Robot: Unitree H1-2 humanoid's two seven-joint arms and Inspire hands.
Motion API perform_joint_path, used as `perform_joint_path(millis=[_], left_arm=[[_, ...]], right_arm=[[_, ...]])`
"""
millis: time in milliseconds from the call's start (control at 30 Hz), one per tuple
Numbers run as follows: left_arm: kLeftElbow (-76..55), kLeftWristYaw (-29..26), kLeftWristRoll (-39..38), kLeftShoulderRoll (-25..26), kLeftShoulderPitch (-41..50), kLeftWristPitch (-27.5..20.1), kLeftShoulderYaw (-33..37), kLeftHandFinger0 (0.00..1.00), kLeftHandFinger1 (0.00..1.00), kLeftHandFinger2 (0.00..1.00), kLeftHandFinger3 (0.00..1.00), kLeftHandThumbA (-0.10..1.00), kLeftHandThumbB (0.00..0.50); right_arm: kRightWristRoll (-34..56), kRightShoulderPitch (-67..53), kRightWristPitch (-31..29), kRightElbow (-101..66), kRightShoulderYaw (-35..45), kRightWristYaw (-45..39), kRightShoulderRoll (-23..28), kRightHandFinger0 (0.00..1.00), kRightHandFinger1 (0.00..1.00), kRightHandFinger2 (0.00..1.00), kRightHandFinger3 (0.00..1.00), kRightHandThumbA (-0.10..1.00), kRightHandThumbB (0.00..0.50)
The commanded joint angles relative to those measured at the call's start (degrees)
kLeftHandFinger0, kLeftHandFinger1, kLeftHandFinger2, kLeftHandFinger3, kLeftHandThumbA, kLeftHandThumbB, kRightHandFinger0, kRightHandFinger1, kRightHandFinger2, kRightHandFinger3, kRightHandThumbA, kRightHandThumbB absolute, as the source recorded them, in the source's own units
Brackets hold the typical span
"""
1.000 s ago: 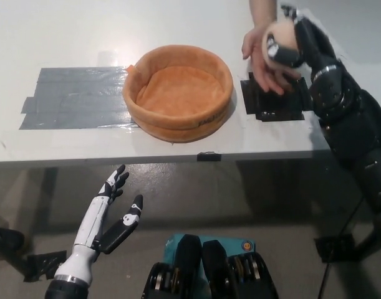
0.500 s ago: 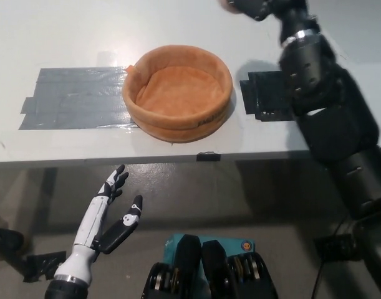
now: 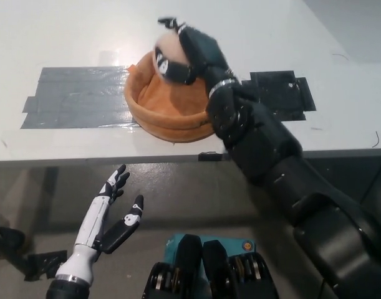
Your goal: A person hands a emotional support dumpling to the robot which it grabs with its right hand and places in the soft place kept infront of it in the centre of the desk
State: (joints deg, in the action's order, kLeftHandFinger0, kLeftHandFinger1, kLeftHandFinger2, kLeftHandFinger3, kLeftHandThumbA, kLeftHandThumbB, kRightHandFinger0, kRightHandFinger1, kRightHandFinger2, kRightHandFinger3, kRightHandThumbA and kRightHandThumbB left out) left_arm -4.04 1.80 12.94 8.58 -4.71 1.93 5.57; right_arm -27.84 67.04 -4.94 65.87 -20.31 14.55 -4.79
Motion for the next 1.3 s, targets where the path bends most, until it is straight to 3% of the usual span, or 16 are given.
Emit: perform_joint_path(millis=[0,33,67,133,200,300,367,567,900,1000,1133,1200,1267], left_arm=[[-2.02,0.81,0.55,0.95,-1.75,-0.62,0.07,1.00,1.00,1.00,1.00,0.57,0.000],[-2.01,0.83,0.53,1.00,-1.79,-0.64,0.09,1.00,1.00,1.00,1.00,0.57,0.000],[-1.70,0.88,0.34,1.05,-1.85,-0.99,0.09,1.00,1.00,1.00,1.00,0.56,0.000],[-1.88,1.00,0.36,1.16,-1.95,-0.72,0.13,1.00,1.00,1.00,1.00,0.56,0.000],[-1.99,1.11,0.03,1.17,-1.97,-0.47,0.07,1.00,1.00,1.00,1.00,0.56,0.000],[-1.78,1.18,0.25,1.34,-1.94,-0.62,0.13,1.00,1.00,1.00,1.00,0.55,0.000],[-1.66,1.22,0.22,1.27,-1.87,-0.48,0.11,1.00,1.00,1.00,1.00,0.57,0.000],[-1.65,1.13,-0.11,0.87,-1.85,-0.75,-0.07,1.00,1.00,1.00,1.00,0.52,0.000],[-0.94,1.64,-2.39,0.61,-3.57,-1.03,-0.82,1.00,1.00,1.00,1.00,0.55,0.000],[0.71,1.30,-1.57,1.22,-5.18,-3.03,-0.63,1.00,1.00,1.00,1.00,0.54,0.000],[0.25,1.19,-0.60,1.51,-5.56,-2.01,-0.54,1.00,1.00,1.00,1.00,0.48,0.000],[0.35,1.15,-0.13,1.66,-5.80,-1.78,-0.44,1.00,1.00,1.00,1.00,0.50,0.000],[0.46,1.12,-0.23,1.44,-6.22,-1.26,-0.52,1.00,1.00,1.00,1.00,0.55,0.000]], right_arm=[[-0.24,4.97,-2.33,4.16,-0.83,-0.16,-0.14,0.70,1.00,1.00,1.00,0.18,0.226],[-0.08,5.11,-2.34,4.54,-0.87,-0.39,-0.13,0.79,1.00,1.00,1.00,0.18,0.228],[-0.17,4.95,-2.05,5.16,-1.59,-3.76,0.45,1.00,1.00,1.00,1.00,0.44,0.293],[-0.68,4.78,-2.07,5.34,-2.52,-5.34,1.18,1.00,1.00,1.00,1.00,0.59,0.354],[-0.36,4.66,-2.27,5.02,-2.62,-5.71,1.69,1.00,1.00,1.00,1.00,0.64,0.353],[-0.14,4.22,-2.46,3.03,-2.59,-6.17,2.70,1.00,1.00,1.00,1.00,0.84,0.357],[-0.33,3.82,-2.12,1.00,-2.51,-5.51,3.17,1.00,1.00,1.00,1.00,0.99,0.405],[-0.16,0.62,0.21,-12.77,-0.65,-4.01,4.78,1.00,1.00,1.00,1.00,1.00,0.392],[0.23,-7.01,5.15,-48.41,5.82,-5.27,7.57,1.00,1.00,1.00,1.00,0.97,0.347],[-2.43,-12.78,7.39,-64.04,6.13,-7.72,9.15,1.00,1.00,1.00,1.00,0.98,0.315],[-2.98,-19.57,6.55,-73.49,5.64,-9.74,10.87,1.00,1.00,1.00,1.00,0.90,0.274],[-2.94,-22.02,6.25,-76.04,5.62,-10.14,11.58,1.00,1.00,1.00,1.00,0.90,0.272],[-2.81,-26.43,5.48,-79.65,5.67,-10.65,12.97,1.00,1.00,1.00,1.00,0.91,0.238]])
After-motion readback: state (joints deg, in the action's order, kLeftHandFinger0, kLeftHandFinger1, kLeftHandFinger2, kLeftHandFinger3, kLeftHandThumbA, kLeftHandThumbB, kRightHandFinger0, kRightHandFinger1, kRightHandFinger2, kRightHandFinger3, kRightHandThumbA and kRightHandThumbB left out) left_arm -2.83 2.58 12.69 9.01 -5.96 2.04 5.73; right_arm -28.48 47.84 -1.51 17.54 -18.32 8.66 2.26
